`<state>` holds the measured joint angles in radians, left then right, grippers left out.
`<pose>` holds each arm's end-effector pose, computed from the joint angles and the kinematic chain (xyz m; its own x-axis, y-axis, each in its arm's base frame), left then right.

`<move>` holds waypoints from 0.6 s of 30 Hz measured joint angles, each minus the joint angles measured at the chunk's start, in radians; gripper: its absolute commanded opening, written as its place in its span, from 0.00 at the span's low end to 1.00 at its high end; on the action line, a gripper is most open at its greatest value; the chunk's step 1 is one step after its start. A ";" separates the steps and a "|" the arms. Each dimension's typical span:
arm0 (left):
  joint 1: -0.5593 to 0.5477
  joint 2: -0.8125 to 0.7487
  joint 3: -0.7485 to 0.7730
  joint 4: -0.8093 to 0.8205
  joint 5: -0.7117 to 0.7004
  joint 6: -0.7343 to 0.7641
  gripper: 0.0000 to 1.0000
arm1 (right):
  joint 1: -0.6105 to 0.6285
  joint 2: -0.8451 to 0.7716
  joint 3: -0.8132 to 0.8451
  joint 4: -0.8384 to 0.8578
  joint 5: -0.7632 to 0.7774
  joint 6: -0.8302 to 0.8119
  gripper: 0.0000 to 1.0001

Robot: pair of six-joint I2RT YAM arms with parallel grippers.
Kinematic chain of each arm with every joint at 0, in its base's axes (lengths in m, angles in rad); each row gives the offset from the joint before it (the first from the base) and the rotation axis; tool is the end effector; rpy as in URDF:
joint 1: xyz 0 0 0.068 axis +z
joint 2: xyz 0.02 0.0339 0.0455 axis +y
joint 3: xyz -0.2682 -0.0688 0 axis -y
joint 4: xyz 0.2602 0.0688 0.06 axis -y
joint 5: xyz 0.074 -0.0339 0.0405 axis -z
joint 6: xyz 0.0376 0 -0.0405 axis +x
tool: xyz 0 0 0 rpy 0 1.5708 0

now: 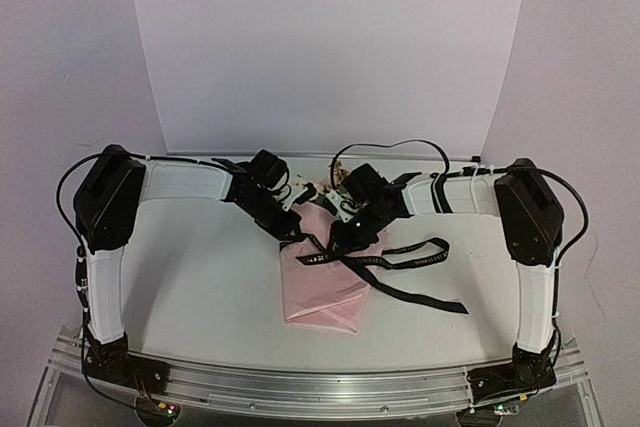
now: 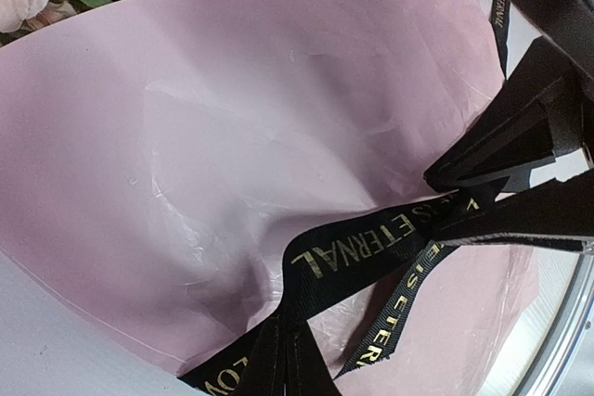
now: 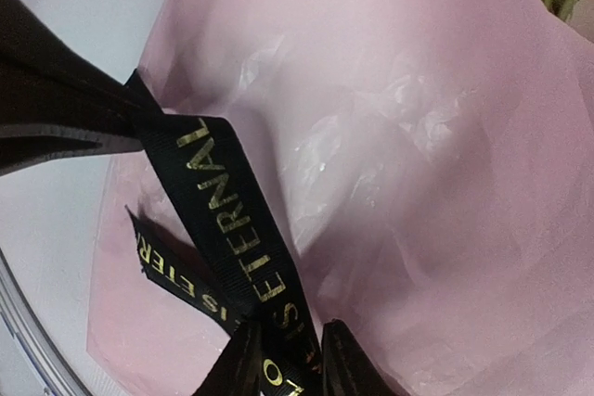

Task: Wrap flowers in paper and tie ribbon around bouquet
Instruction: Cross the ribbon over the folded bouquet.

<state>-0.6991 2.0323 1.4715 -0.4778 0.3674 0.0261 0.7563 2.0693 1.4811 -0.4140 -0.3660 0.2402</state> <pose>0.3335 -0.2980 0.1721 -0.6400 0.5699 -0.5153 0.7571 0.5824 -0.2962 0.3230 0.3232 0.1627 -0.7811 -0.4315 -0.4512 -0.6127 0.6688 0.4210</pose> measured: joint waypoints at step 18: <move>0.003 0.000 0.000 0.001 0.013 0.000 0.00 | 0.000 -0.088 0.000 -0.013 0.111 0.029 0.18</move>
<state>-0.6964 2.0323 1.4715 -0.4771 0.3803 0.0257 0.7563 1.9817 1.4808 -0.4274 -0.2554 0.2692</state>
